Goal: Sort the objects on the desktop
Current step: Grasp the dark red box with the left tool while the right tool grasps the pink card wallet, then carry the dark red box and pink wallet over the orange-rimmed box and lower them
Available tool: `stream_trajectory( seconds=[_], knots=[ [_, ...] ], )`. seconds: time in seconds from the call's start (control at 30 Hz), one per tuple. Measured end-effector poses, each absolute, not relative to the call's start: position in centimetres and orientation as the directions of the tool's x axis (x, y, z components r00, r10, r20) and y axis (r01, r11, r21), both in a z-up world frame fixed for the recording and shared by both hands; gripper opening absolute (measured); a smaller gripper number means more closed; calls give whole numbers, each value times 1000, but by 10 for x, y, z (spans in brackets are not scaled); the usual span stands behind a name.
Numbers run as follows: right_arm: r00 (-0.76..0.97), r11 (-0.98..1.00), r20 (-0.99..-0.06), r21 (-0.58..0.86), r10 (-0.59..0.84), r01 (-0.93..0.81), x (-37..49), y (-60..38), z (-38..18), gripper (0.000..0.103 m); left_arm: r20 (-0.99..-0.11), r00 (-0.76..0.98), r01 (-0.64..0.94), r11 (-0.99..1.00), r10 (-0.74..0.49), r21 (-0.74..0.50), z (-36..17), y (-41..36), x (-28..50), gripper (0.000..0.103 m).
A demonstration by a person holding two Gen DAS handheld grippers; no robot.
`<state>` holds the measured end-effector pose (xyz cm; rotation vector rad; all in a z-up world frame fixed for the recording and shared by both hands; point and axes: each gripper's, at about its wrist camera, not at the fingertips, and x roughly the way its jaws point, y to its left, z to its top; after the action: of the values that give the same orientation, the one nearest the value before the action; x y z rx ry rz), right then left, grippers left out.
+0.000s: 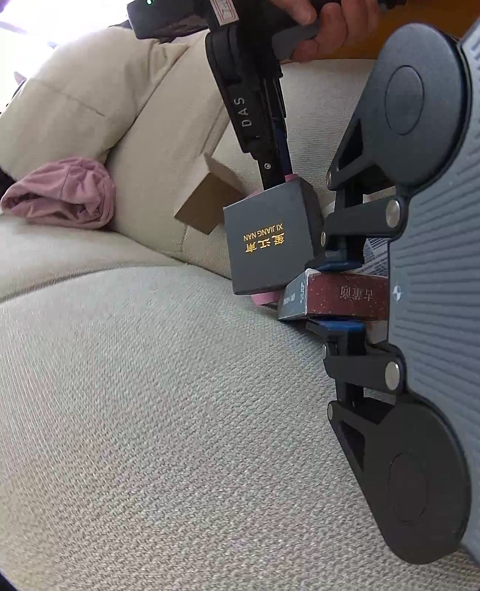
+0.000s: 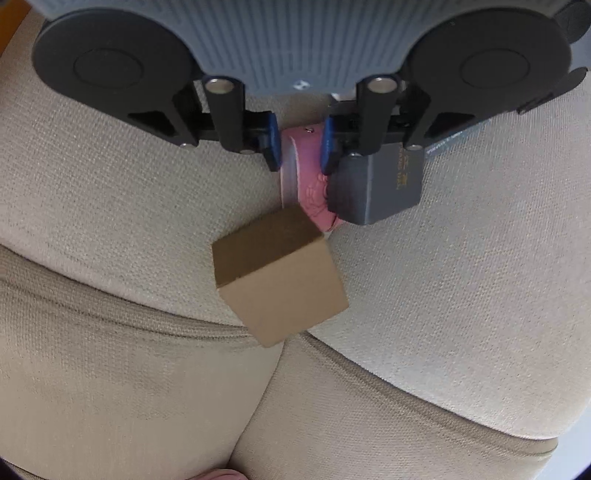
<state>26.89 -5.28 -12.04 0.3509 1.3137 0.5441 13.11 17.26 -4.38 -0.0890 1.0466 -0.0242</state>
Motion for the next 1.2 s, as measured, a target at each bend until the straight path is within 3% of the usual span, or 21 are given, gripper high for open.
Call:
stream_trajectory(
  seconds=[0.4, 0.93, 1.17, 1.2],
  knots=[
    [311, 859, -807, 423, 502, -288, 182, -91, -70, 13, -862, 481, 108, 986, -164, -128, -32, 129, 108, 27],
    [541, 908, -771, 111, 335, -404, 95, -129, -12, 11, -830, 539, 64, 989, -147, -134, 17, 110, 70, 26],
    [496, 888, -787, 139, 367, -438, 66, -141, -17, 11, -837, 470, 162, 960, -280, -230, 14, 86, 59, 26],
    [487, 887, -790, 148, 372, -437, 64, -142, -17, 2, -841, 462, 164, 959, -282, -232, 10, 82, 58, 26]
  ],
)
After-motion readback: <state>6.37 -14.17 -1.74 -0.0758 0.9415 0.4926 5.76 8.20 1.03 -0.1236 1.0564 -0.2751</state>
